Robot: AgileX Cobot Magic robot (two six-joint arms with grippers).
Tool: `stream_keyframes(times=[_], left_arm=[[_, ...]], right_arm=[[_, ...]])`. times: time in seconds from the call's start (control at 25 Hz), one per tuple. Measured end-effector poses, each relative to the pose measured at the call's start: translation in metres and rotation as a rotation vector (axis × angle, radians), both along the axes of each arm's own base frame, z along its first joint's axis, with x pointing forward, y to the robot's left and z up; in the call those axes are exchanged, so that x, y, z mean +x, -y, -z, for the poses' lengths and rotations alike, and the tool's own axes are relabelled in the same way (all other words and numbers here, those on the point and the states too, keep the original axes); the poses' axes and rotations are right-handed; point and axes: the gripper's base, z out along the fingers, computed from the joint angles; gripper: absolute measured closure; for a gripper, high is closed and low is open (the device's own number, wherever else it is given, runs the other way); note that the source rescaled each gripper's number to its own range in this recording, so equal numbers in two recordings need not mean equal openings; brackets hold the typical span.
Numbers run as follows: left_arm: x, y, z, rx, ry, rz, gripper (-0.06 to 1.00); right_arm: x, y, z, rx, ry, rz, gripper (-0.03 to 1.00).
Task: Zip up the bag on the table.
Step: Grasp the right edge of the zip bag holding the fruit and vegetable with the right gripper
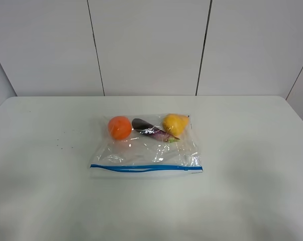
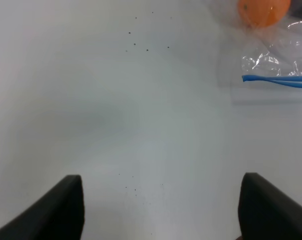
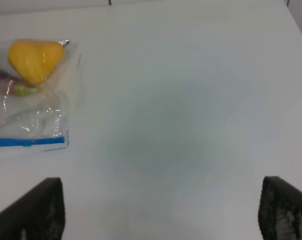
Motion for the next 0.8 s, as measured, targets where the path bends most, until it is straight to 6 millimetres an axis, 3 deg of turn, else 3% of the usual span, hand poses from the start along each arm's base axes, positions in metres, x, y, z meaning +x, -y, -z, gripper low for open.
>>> stream_keyframes(times=[0.4,0.52,0.68,0.8], left_arm=[[0.0,0.0,0.0,0.0,0.0,0.0,-0.06],[0.0,0.0,0.0,0.0,0.0,0.0,-0.06],[0.0,0.0,0.0,0.0,0.0,0.0,-0.06],[0.0,0.0,0.0,0.0,0.0,0.0,-0.06]], right_arm=[[0.0,0.0,0.0,0.002,-0.003,-0.001,0.11],[0.008,-0.002,-0.01,0.017,-0.046,-0.011,0.11],[0.041,-0.004,-0.038,0.039,-0.175,-0.021,0.11],[0.077,-0.005,-0.059,0.048,-0.279,-0.024,0.11]])
